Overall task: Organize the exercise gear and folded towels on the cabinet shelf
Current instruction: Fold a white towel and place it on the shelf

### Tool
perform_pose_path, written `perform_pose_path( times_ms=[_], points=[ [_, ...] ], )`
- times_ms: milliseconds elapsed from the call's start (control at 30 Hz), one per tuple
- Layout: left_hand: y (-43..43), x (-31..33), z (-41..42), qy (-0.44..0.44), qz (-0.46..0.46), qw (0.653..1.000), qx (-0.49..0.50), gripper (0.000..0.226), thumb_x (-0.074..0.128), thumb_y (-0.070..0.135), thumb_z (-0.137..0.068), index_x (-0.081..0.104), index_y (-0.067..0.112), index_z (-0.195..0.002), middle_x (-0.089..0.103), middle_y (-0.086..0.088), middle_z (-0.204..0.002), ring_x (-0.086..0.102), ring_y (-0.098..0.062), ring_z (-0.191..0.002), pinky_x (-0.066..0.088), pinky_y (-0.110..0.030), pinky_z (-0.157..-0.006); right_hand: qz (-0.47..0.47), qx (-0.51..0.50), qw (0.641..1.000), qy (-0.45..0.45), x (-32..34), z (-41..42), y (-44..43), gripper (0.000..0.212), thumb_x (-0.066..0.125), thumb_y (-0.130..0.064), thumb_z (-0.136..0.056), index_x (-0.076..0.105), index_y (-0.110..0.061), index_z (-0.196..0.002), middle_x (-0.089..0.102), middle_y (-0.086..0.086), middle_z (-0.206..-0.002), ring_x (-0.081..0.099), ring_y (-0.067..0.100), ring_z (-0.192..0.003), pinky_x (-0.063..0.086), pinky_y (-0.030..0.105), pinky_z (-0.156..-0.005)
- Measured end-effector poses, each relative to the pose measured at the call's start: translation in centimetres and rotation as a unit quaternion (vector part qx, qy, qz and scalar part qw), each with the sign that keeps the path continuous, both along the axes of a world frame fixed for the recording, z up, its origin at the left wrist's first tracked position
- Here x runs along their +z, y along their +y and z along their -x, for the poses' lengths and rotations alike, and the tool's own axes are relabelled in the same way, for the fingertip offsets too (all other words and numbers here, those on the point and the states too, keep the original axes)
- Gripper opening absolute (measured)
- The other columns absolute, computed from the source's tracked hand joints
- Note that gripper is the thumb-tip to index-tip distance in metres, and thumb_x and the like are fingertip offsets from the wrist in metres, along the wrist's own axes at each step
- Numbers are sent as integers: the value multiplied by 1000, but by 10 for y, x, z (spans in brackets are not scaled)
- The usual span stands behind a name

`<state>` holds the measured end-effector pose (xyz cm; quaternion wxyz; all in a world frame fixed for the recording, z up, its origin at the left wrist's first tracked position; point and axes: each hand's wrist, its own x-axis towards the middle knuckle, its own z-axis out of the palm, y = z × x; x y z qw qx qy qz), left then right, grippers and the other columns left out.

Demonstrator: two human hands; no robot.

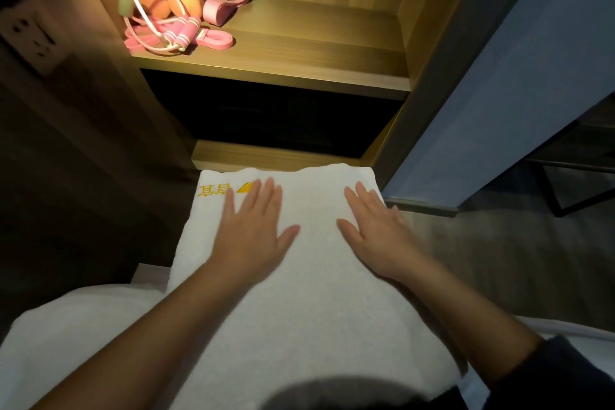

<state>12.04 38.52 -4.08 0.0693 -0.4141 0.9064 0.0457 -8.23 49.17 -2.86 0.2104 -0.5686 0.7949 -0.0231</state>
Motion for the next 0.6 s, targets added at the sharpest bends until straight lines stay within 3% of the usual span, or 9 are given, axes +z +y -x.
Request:
perform_pose_path(
  times_ms=[100,167,233,300,367,433,500,600],
  points=[
    [-27,1,-19,38,-44,990,128,78,20,69,-91,9,27,-156,-1,0,-165,-2,-23,-151,7,-56,-117,-55,-87,991,-81,-2,9,-16,76,20,-67,-96,-4,-27,-156,-4,1,-165,10,29,-150,21,53,-119],
    [-41,2,-25,100,-120,960,232,84,35,72,-89,14,23,-155,9,-4,-163,13,-29,-148,21,-54,-114,-63,-178,965,-183,3,16,-30,82,31,-69,-93,4,-23,-156,13,6,-164,26,33,-145,29,51,-115],
    [-59,4,-31,193,-224,886,358,92,53,69,-85,21,14,-152,28,-13,-156,35,-36,-138,34,-46,-109,-70,-271,920,-274,8,23,-40,84,42,-71,-89,20,-21,-153,36,8,-154,42,33,-134,36,48,-107],
    [-73,4,-39,241,-304,806,448,96,66,66,-78,35,6,-146,49,-17,-142,51,-36,-125,41,-43,-105,-79,-327,890,-308,12,29,-43,79,53,-72,-84,41,-18,-141,54,7,-132,57,29,-109,46,44,-92],
    [-78,1,-47,322,-358,744,463,79,76,59,-73,58,3,-126,65,-15,-120,65,-32,-106,50,-43,-97,-23,-361,872,-329,9,34,-44,72,66,-61,-82,49,-13,-132,60,6,-120,59,24,-92,48,37,-76],
    [-75,-1,-48,435,-340,699,454,51,84,41,-72,65,10,-108,71,-10,-106,69,-25,-91,55,-38,-86,80,-362,869,-327,6,36,-44,64,73,-46,-83,50,-10,-130,61,8,-123,58,18,-88,46,31,-69],
    [-75,-5,-49,496,-232,707,448,42,85,33,-71,60,20,-102,69,-4,-103,66,-14,-82,54,-27,-70,164,-346,881,-277,4,36,-42,63,71,-40,-86,44,-12,-134,58,7,-125,55,17,-95,45,32,-73],
    [-73,-10,-52,496,-94,744,437,30,78,27,-80,58,25,-102,57,-8,-116,57,-10,-80,38,-9,-55,170,-349,886,-253,-6,33,-36,68,67,-39,-90,31,-18,-144,50,9,-137,53,27,-115,49,45,-89]
  ],
)
